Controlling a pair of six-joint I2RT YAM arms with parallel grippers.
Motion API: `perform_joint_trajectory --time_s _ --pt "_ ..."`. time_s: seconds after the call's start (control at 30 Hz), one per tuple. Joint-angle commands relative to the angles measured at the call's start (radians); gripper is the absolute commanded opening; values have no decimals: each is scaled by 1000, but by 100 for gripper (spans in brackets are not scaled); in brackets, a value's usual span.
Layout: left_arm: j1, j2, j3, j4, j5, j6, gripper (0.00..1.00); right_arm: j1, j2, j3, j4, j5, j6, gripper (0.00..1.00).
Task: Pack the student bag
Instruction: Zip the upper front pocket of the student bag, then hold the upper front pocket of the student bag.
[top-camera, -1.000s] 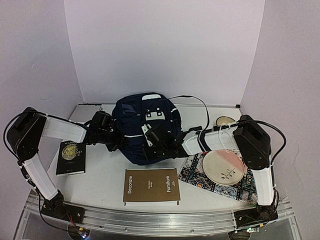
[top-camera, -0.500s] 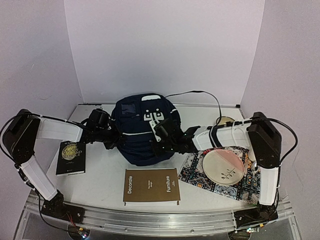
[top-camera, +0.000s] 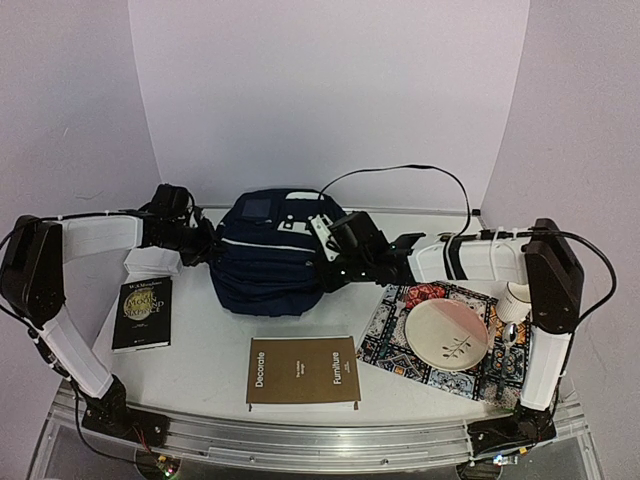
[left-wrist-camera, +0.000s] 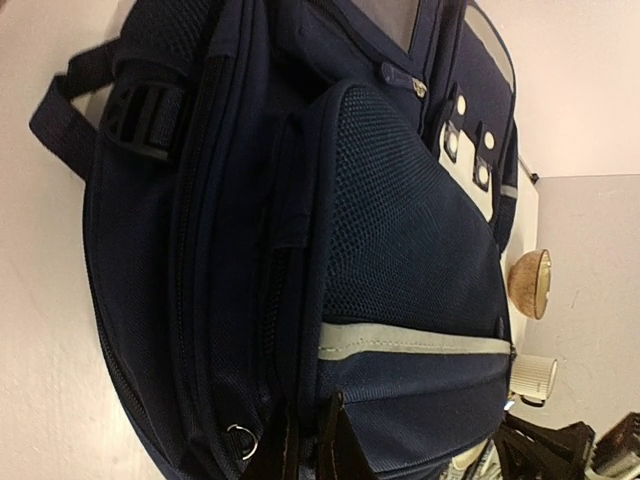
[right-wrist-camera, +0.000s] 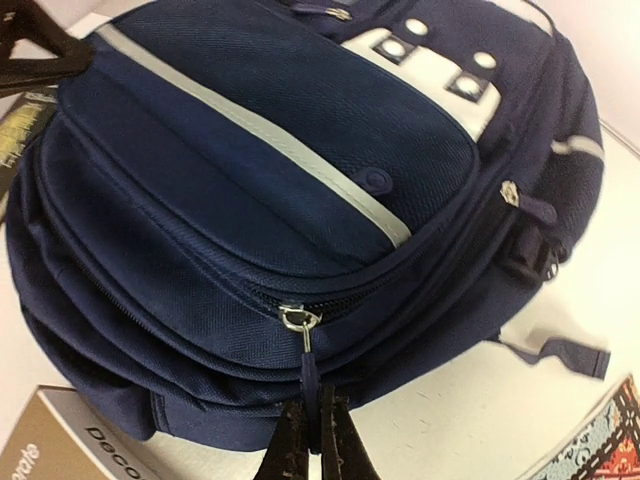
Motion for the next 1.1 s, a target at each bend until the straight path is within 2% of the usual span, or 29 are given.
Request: perform_joint_trajectory --time_s 0.0,0.07,0.23,0.33,0.43,0.63,0.93,1.07 --pt "77 61 157 -33 -132 135 0 21 -18 95 -82 -34 -22 0" --pt "77 67 162 -38 -99 120 7 44 5 126 -82 -54 -15 0" --pt "75 -10 83 -30 -71 25 35 104 72 202 -75 -48 6 0" --pt "74 -86 7 -17 -51 -49 42 134 113 237 -68 -37 11 0" --pt "50 -153 -67 9 -18 -130 45 156 148 268 -66 -36 16 0" --pt "-80 -219 -177 73 -49 -266 49 185 186 306 -66 -34 14 0" --pt "-179 -120 -200 185 -39 -357 50 196 194 324 -66 -28 5 0" --pt "-208 -73 -184 209 -46 -368 47 197 192 319 -65 -25 2 0"
